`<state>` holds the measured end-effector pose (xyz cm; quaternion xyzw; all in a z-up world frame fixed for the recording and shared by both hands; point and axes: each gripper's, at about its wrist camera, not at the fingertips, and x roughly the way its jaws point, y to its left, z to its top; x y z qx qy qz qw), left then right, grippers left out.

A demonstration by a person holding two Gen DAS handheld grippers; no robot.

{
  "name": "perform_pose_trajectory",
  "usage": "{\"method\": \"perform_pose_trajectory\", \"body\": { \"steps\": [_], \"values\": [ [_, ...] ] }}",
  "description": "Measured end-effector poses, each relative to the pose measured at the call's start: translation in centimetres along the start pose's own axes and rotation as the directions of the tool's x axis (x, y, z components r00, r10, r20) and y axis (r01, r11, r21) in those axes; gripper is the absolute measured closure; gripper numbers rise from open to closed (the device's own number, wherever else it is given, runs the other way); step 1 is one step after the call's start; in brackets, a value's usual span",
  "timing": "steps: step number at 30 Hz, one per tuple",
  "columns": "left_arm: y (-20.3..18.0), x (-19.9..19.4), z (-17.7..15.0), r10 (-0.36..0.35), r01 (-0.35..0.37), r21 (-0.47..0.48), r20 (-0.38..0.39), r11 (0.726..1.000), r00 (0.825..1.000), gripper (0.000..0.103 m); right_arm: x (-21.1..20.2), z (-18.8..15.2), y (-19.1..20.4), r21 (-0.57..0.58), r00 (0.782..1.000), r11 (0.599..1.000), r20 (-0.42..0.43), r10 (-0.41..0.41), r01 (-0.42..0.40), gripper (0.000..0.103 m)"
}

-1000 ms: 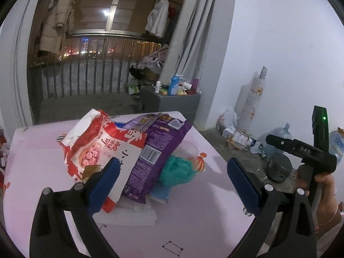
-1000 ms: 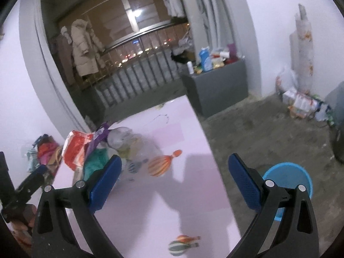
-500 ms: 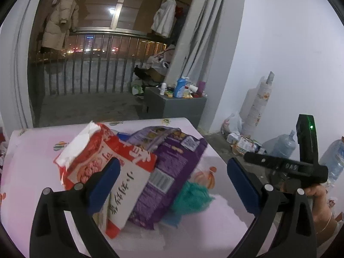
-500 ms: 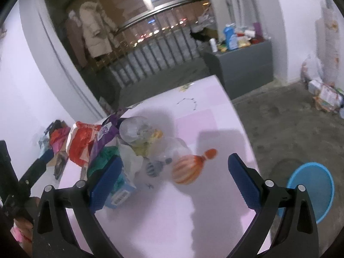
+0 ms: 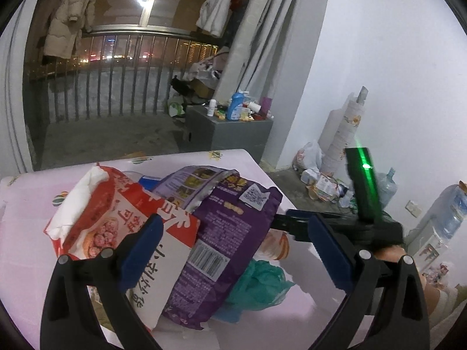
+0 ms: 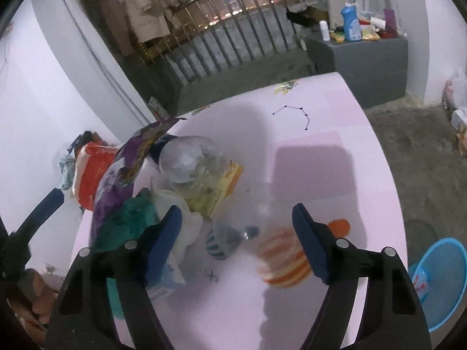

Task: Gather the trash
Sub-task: 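Swing both tools back toward the table and the clear plastic cup, then position the right tool fingers around the clear plastic cup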

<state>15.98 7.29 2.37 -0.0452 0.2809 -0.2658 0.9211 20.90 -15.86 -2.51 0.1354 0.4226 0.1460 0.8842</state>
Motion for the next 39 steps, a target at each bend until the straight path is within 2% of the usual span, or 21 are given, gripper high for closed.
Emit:
{"method": "perform_pose_trajectory", "body": {
  "steps": [5, 7, 14, 23, 28, 33, 39],
  "values": [
    [0.2, 0.3, -0.4, -0.021, 0.021, -0.011, 0.001, 1.000, 1.000, 0.006, 1.2, 0.4, -0.2, -0.015, 0.999, 1.000, -0.038, -0.002, 0.001, 0.042],
    [0.3, 0.2, -0.6, -0.029, 0.029, -0.016, 0.000, 0.999, 1.000, 0.006, 1.4, 0.4, -0.1, -0.023, 0.999, 1.000, -0.054, -0.004, 0.003, 0.050],
    [1.1, -0.9, -1.6, -0.056, 0.056, -0.050, 0.010, 0.997, 0.998, 0.006, 1.0, -0.1, 0.4, -0.036, 0.997, 0.999, -0.074, -0.003, 0.000, 0.051],
    [2.2, -3.9, -4.1, -0.037, 0.038, -0.064, 0.030, 0.997, 0.999, 0.006, -1.5, -2.2, 0.4, -0.022, 0.994, 1.000, -0.109, -0.007, 0.005, 0.051],
    [3.0, -5.0, -5.9, -0.054, 0.055, -0.081, 0.015, 0.995, 0.998, 0.006, -3.5, -4.2, 0.6, -0.007, 0.991, 1.000, -0.129, -0.017, 0.016, 0.051],
    [3.3, -5.6, -7.6, -0.039, 0.037, -0.102, -0.018, 0.994, 0.999, 0.006, -5.6, -6.5, 0.8, 0.020, 0.990, 1.000, -0.143, -0.020, 0.023, 0.051],
    [2.3, -6.3, -9.1, -0.035, 0.032, -0.068, -0.038, 0.997, 0.999, 0.006, -7.5, -8.7, 1.1, 0.040, 0.987, 0.999, -0.159, -0.009, 0.016, 0.051]
  ]
}}
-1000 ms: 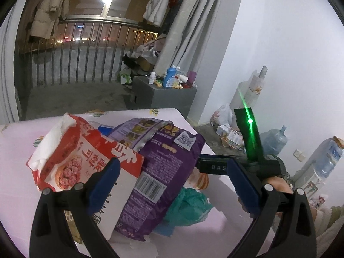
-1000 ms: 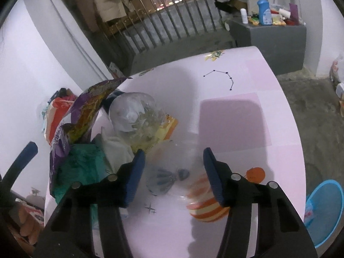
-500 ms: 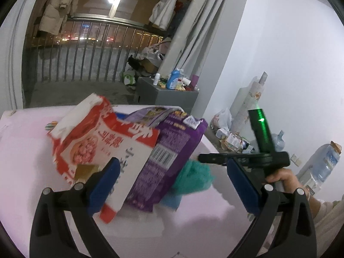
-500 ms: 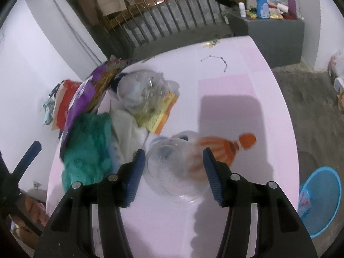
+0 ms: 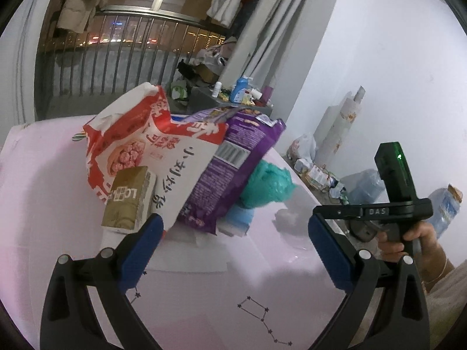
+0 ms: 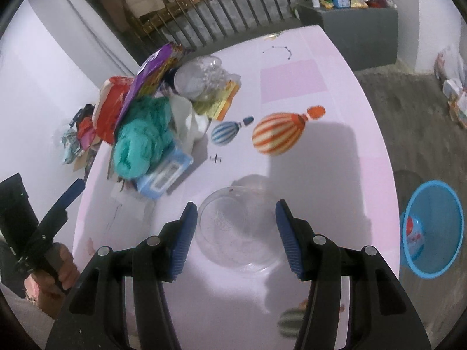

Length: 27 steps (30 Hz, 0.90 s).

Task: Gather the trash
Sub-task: 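Position the right tool fingers around the clear plastic cup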

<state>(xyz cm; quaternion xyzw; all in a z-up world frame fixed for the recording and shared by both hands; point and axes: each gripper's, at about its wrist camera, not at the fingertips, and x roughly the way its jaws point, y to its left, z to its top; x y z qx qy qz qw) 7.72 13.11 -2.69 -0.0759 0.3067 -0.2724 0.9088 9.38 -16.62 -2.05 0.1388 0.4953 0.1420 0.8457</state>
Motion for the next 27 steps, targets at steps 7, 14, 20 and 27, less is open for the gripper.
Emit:
{"method": "perform_pose_trajectory", "body": {
  "steps": [7, 14, 20, 27],
  "values": [
    [-2.6, 0.4, -1.2, -0.003, 0.006, 0.077, -0.036, 0.997, 0.999, 0.006, -0.7, -1.5, 0.0, 0.012, 1.000, 1.000, -0.006, 0.009, -0.009, 0.051],
    [-6.8, 2.2, -2.6, -0.001, 0.022, 0.219, -0.095, 0.975, 0.995, 0.006, -1.1, -2.7, -0.5, 0.031, 0.999, 0.999, -0.011, 0.034, -0.033, 0.050],
    [-8.5, 4.5, -3.3, -0.008, 0.038, 0.233, -0.130, 0.972, 0.991, 0.006, -1.4, -3.3, -0.8, 0.037, 0.998, 0.998, -0.010, 0.054, -0.054, 0.049],
    [-8.7, 6.9, -3.9, 0.050, -0.009, 0.230, -0.173, 0.973, 0.984, 0.006, -1.4, -3.4, -1.0, 0.048, 0.998, 0.997, -0.016, 0.068, -0.067, 0.047]
  ]
}}
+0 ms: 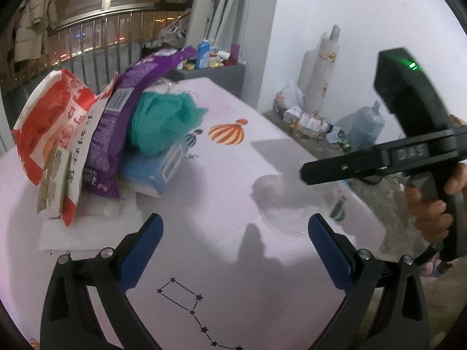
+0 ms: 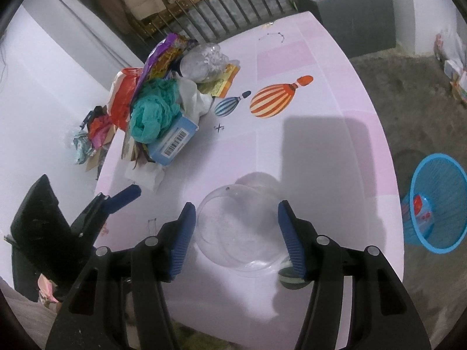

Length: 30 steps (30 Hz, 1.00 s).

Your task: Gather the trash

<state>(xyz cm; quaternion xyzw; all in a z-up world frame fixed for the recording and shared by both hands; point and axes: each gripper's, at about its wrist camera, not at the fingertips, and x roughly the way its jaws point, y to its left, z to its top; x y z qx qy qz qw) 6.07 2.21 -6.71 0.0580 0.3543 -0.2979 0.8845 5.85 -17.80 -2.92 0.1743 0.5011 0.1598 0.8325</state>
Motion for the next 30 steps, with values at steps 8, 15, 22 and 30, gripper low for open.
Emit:
{"method": "perform_pose_trajectory", "body": {
  "steps": [8, 15, 22, 30],
  "values": [
    [1.1, 2.1, -0.3, 0.055, -0.057, -0.032, -0.059, 0.998, 0.997, 0.006, 0.2, 0.1, -0.1, 0.007, 1.000, 1.000, 0.000, -0.011, 0.011, 0.037],
    [2.5, 2.5, -0.8, 0.039, -0.046, -0.109, -0.070, 0.993, 0.997, 0.006, 0.4, 0.2, 0.5, -0.022, 0.998, 0.998, 0.009, -0.058, 0.058, 0.026],
    [3.9, 2.4, -1.5, 0.034, -0.051, -0.198, -0.088, 0.979, 0.996, 0.006, 0.8, 0.1, 0.8, -0.058, 0.994, 0.993, 0.008, -0.107, 0.108, 0.021],
    [4.2, 1.9, -1.7, 0.022, -0.039, -0.213, -0.081, 0.976, 0.996, 0.006, 1.1, 0.2, 1.0, -0.060, 0.991, 0.990, 0.011, -0.130, 0.130, 0.019]
  ]
}}
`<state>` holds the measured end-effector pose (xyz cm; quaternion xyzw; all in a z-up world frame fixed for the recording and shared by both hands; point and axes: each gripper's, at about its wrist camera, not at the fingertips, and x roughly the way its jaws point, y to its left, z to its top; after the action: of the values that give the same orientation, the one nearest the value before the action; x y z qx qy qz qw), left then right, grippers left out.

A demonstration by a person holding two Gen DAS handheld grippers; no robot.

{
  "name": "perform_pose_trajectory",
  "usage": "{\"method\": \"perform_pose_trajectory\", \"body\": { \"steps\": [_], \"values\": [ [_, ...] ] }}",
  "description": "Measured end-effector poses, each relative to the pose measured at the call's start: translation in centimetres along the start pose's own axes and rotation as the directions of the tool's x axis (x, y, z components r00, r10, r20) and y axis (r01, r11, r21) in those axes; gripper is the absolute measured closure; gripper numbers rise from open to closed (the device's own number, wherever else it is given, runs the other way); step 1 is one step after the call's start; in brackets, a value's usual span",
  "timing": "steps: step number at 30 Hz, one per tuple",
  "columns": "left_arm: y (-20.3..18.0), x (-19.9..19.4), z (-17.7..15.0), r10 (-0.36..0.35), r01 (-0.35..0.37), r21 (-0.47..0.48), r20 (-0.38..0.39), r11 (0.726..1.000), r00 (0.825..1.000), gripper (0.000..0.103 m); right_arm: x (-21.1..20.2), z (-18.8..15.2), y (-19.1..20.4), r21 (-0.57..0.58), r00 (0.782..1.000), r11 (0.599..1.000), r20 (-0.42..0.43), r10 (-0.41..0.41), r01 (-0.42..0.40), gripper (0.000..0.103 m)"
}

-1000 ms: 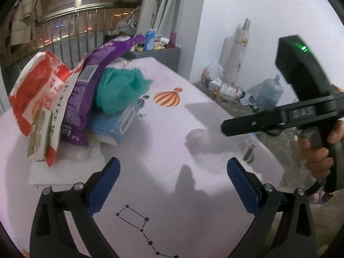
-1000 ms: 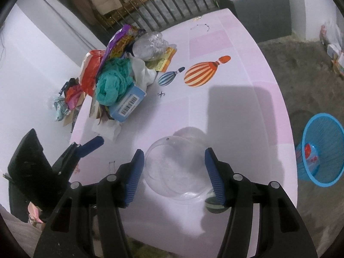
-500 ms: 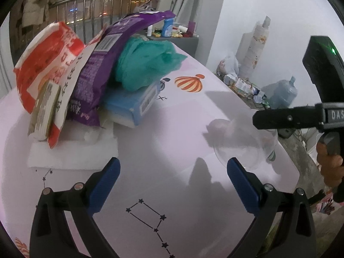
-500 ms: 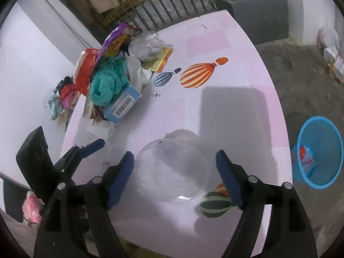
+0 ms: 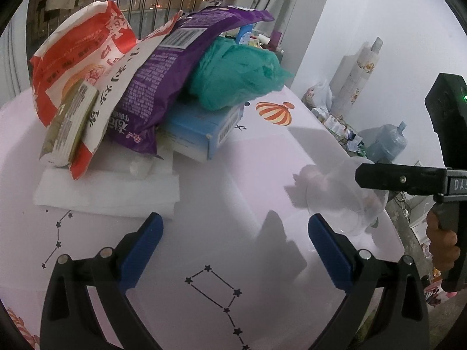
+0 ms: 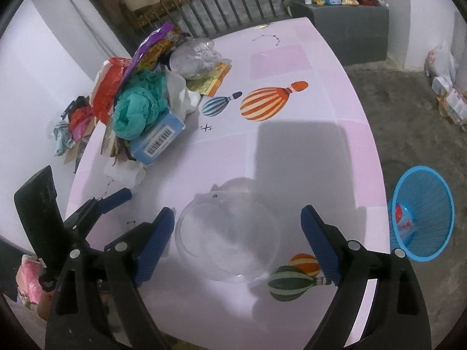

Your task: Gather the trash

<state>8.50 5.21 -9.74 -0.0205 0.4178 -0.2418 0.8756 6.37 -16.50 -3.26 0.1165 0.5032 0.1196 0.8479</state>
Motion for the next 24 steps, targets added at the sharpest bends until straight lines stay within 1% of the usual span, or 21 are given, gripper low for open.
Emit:
{"method": "perform_pose_trajectory", "body": {
  "steps": [6, 11, 24],
  "values": [
    [0.3, -0.4, 0.1, -0.011, 0.011, -0.005, -0.002, 1.000, 1.000, 0.006, 0.3, -0.1, 0.7, -0.034, 1.000, 0.999, 0.003, -0.028, 0.028, 0.017],
    [0.1, -0.2, -0.1, -0.003, 0.003, 0.009, -0.004, 1.000, 1.000, 0.005, 0.6, 0.0, 0.8, -0.037, 0.999, 0.999, -0.002, -0.037, 0.037, 0.017],
    [0.5, -0.7, -0.2, -0.029, 0.029, -0.007, 0.010, 1.000, 1.000, 0.006, 0.9, -0.2, 1.4, -0.058, 0.997, 0.996, -0.015, -0.071, 0.070, 0.017]
  ]
}}
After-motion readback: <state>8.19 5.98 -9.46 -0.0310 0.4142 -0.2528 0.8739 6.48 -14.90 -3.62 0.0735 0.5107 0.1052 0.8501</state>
